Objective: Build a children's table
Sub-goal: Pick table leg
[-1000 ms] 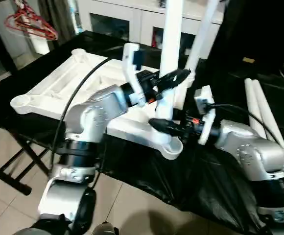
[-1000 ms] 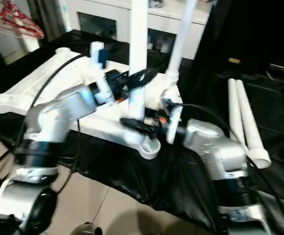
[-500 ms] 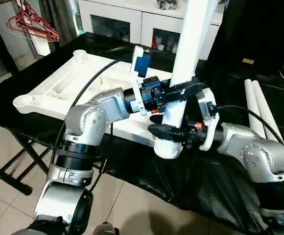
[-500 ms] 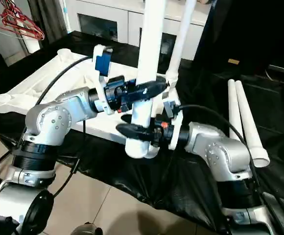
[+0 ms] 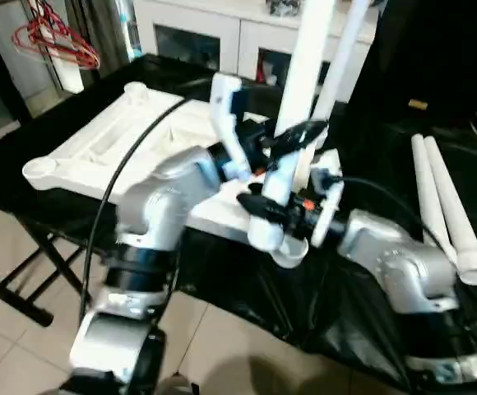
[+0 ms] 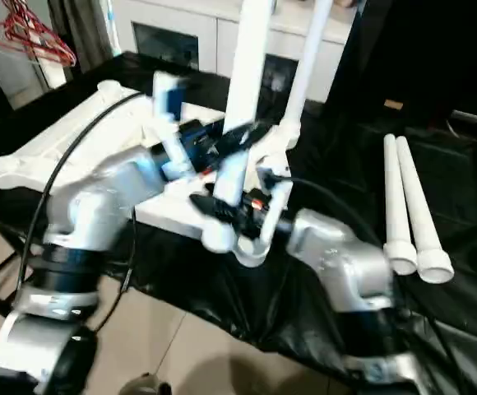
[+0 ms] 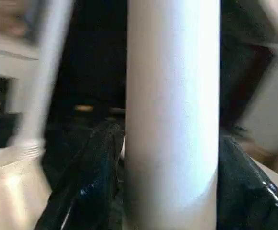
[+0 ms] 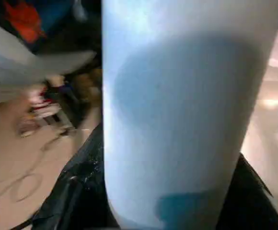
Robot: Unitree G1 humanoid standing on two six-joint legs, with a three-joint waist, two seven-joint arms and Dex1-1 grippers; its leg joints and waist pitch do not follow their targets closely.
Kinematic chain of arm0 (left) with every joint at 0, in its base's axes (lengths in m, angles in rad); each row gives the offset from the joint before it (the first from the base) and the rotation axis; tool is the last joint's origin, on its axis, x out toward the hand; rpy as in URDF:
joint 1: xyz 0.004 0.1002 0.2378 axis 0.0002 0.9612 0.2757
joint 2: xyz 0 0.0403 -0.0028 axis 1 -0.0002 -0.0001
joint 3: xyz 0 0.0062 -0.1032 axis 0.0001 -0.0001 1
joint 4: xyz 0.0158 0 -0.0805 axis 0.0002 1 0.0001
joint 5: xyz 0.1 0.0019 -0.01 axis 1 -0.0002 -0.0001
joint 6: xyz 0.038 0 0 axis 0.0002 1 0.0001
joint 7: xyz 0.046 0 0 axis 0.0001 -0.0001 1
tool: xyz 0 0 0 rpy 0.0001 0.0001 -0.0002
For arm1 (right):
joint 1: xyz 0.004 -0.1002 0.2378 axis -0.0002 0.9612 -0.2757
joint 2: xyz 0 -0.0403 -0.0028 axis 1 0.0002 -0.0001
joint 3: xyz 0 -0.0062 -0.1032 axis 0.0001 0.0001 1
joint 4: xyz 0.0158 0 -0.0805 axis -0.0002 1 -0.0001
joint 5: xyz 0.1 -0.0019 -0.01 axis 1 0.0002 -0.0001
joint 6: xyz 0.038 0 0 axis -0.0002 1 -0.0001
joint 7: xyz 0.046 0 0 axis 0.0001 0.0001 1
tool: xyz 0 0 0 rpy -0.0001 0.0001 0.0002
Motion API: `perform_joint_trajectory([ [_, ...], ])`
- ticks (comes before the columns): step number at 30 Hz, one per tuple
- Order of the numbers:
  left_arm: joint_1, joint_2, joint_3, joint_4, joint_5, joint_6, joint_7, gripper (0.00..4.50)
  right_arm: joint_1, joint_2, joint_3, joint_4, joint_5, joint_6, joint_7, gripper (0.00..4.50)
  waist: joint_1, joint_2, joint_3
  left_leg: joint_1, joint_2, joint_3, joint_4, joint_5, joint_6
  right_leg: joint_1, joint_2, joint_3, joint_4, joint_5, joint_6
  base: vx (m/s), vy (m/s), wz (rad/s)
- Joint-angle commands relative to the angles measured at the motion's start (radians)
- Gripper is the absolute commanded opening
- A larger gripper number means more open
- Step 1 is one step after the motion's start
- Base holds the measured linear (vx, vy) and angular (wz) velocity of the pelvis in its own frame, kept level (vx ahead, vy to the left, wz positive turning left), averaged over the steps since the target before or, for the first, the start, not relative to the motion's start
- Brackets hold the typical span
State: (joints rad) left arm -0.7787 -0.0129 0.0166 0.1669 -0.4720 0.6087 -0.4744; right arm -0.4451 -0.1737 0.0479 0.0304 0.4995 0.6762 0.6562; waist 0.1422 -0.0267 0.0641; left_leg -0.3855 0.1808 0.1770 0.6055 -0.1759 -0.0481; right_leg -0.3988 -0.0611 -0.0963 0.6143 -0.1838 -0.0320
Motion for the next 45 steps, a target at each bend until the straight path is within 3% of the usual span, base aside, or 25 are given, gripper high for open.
perform_joint_trajectory([
  [1, -0.034, -0.005, 0.059, 0.017, 0.032, -0.011, 0.124, 2.64, -0.027, 0.009, 0.013, -0.030, -0.011, -0.042, -0.012, 1.94, -0.003, -0.008, -0.080, 0.015, 0.056, -0.021, -0.066, -0.086, 0.005, 0.061, -0.101, 0.064, -0.072, -0.170, -0.118, 0.000, 0.000, 0.00],
  [4, -0.035, -0.046, 0.089, 0.005, 0.028, -0.033, 0.200, 2.29, -0.032, 0.022, 0.018, -0.022, -0.040, -0.057, -0.050, 1.94, -0.004, -0.010, -0.080, 0.014, 0.055, -0.021, -0.064, -0.077, 0.013, 0.062, -0.100, 0.064, -0.071, -0.155, -0.122, 0.000, 0.000, 0.00],
  [6, -0.032, -0.068, 0.103, 0.002, 0.021, -0.043, 0.223, 2.29, -0.034, 0.027, 0.023, -0.019, -0.055, -0.065, -0.063, 1.94, -0.004, -0.013, -0.081, 0.014, 0.054, -0.019, -0.063, -0.068, 0.019, 0.062, -0.098, 0.065, -0.070, -0.137, -0.125, 0.000, 0.000, 0.00],
  [9, -0.024, -0.080, 0.084, -0.003, 0.027, -0.048, 0.217, 2.01, -0.039, 0.033, 0.027, -0.013, -0.067, -0.071, -0.073, 1.94, -0.004, -0.011, -0.081, 0.014, 0.054, -0.020, -0.063, -0.064, 0.030, 0.062, -0.098, 0.064, -0.069, -0.130, -0.123, 0.000, 0.000, 0.00],
  [10, -0.024, -0.081, 0.084, -0.002, 0.026, -0.049, 0.218, 2.01, -0.040, 0.033, 0.027, -0.013, -0.068, -0.071, -0.074, 1.94, -0.005, -0.016, -0.081, 0.014, 0.054, -0.020, -0.063, -0.064, 0.033, 0.063, -0.098, 0.064, -0.068, -0.135, -0.122, 0.000, 0.000, 0.00],
  [15, -0.020, -0.124, 0.118, 0.006, -0.026, -0.060, 0.240, 1.95, -0.067, 0.029, 0.015, 0.021, -0.087, -0.086, -0.086, 1.94, -0.004, -0.015, -0.079, 0.016, 0.055, -0.019, -0.063, -0.074, 0.032, 0.060, -0.099, 0.064, -0.071, -0.152, -0.123, 0.000, 0.000, 0.00],
  [16, -0.015, -0.121, 0.117, 0.000, -0.029, -0.057, 0.231, 1.95, -0.069, 0.034, 0.006, 0.026, -0.074, -0.084, -0.079, 1.94, -0.004, -0.021, -0.078, 0.014, 0.053, -0.018, -0.063, -0.078, 0.033, 0.062, -0.100, 0.064, -0.072, -0.163, -0.121, 0.000, 0.000, 0.00],
  [19, -0.002, -0.099, 0.119, -0.019, -0.052, -0.032, 0.185, 1.95, -0.075, 0.032, -0.023, 0.038, -0.024, -0.057, -0.032, 2.64, -0.003, -0.018, -0.078, 0.015, 0.055, -0.020, -0.064, -0.087, 0.032, 0.060, -0.100, 0.064, -0.073, -0.175, -0.112, 0.000, 0.000, 0.00],
  [25, -0.004, -0.032, 0.106, -0.026, -0.127, 0.043, 0.007, 1.83, -0.075, -0.048, -0.018, 0.035, 0.047, 0.012, 0.143, 3.13, 0.002, -0.014, -0.080, 0.019, 0.057, -0.019, -0.063, -0.067, 0.045, 0.058, -0.097, 0.064, -0.066, -0.116, -0.137, 0.000, 0.000, 0.00],
  [28, -0.013, -0.004, 0.102, -0.025, -0.170, 0.088, -0.075, 1.83, -0.068, -0.098, -0.004, 0.021, 0.069, 0.034, 0.227, 3.16, 0.005, -0.015, -0.080, 0.020, 0.056, -0.018, -0.062, -0.068, 0.044, 0.061, -0.097, 0.063, -0.064, -0.113, -0.147, 0.000, 0.000, 0.00],
  [29, -0.019, 0.006, 0.106, -0.024, -0.199, 0.116, -0.111, 1.83, -0.064, -0.121, 0.004, 0.011, 0.078, 0.042, 0.264, 3.16, 0.004, -0.017, -0.081, 0.016, 0.056, -0.018, -0.061, -0.064, 0.042, 0.063, -0.099, 0.063, -0.061, -0.100, -0.155, 0.000, 0.000, 0.00],
  [30, -0.023, 0.017, 0.104, -0.026, -0.219, 0.126, -0.148, 1.83, -0.056, -0.145, 0.013, -0.005, 0.091, 0.054, 0.306, 3.16, 0.003, -0.030, -0.080, 0.015, 0.055, -0.017, -0.061, -0.065, 0.046, 0.064, -0.099, 0.063, -0.064, -0.106, -0.152, 0.000, 0.000, 0.00],
  [31, -0.025, 0.028, 0.096, -0.031, -0.228, 0.131, -0.180, 1.83, -0.047, -0.163, 0.020, -0.023, 0.107, 0.067, 0.341, 3.16, 0.006, -0.026, -0.079, 0.016, 0.052, -0.017, -0.061, -0.072, 0.050, 0.066, -0.101, 0.063, -0.066, -0.135, -0.146, 0.000, 0.000, 0.00],
  [34, -0.026, 0.052, 0.077, -0.047, -0.253, 0.143, -0.249, 1.83, -0.029, -0.194, 0.034, -0.055, 0.139, 0.097, 0.393, 3.16, 0.007, -0.024, -0.077, 0.017, 0.056, -0.018, -0.062, -0.081, 0.047, 0.062, -0.101, 0.063, -0.072, -0.173, -0.131, 0.000, 0.000, 0.00],
  [36, -0.026, 0.056, 0.073, -0.049, -0.258, 0.144, -0.263, 1.83, -0.025, -0.198, 0.036, -0.060, 0.145, 0.103, 0.400, 2.88, 0.004, -0.025, -0.077, 0.015, 0.057, -0.019, -0.063, -0.087, 0.040, 0.063, -0.102, 0.062, -0.071, -0.183, -0.136, 0.000, 0.000, 0.00],
  [38, -0.022, 0.068, 0.061, -0.049, -0.265, 0.161, -0.294, 1.83, -0.008, -0.205, 0.037, -0.072, 0.165, 0.110, 0.414, 2.69, 0.005, -0.016, -0.077, 0.017, 0.056, -0.020, -0.062, -0.097, 0.032, 0.060, -0.102, 0.062, -0.073, -0.196, -0.137, 0.000, 0.000, 0.00],
  [40, -0.017, 0.068, 0.063, -0.052, -0.272, 0.169, -0.294, 1.83, 0.002, -0.202, 0.037, -0.082, 0.170, 0.114, 0.414, 2.54, 0.005, -0.020, -0.078, 0.019, 0.056, -0.019, -0.063, -0.109, 0.025, 0.060, -0.101, 0.062, -0.075, -0.209, -0.135, 0.000, 0.000, 0.00],
  [45, -0.005, 0.076, 0.060, -0.064, -0.287, 0.183, -0.308, 1.82, 0.021, -0.186, 0.037, -0.100, 0.175, 0.117, 0.399, 2.12, 0.006, -0.016, -0.078, 0.019, 0.058, -0.021, -0.064, -0.115, 0.015, 0.059, -0.100, 0.061, -0.076, -0.213, -0.133, 0.000, 0.000, 0.00],
])
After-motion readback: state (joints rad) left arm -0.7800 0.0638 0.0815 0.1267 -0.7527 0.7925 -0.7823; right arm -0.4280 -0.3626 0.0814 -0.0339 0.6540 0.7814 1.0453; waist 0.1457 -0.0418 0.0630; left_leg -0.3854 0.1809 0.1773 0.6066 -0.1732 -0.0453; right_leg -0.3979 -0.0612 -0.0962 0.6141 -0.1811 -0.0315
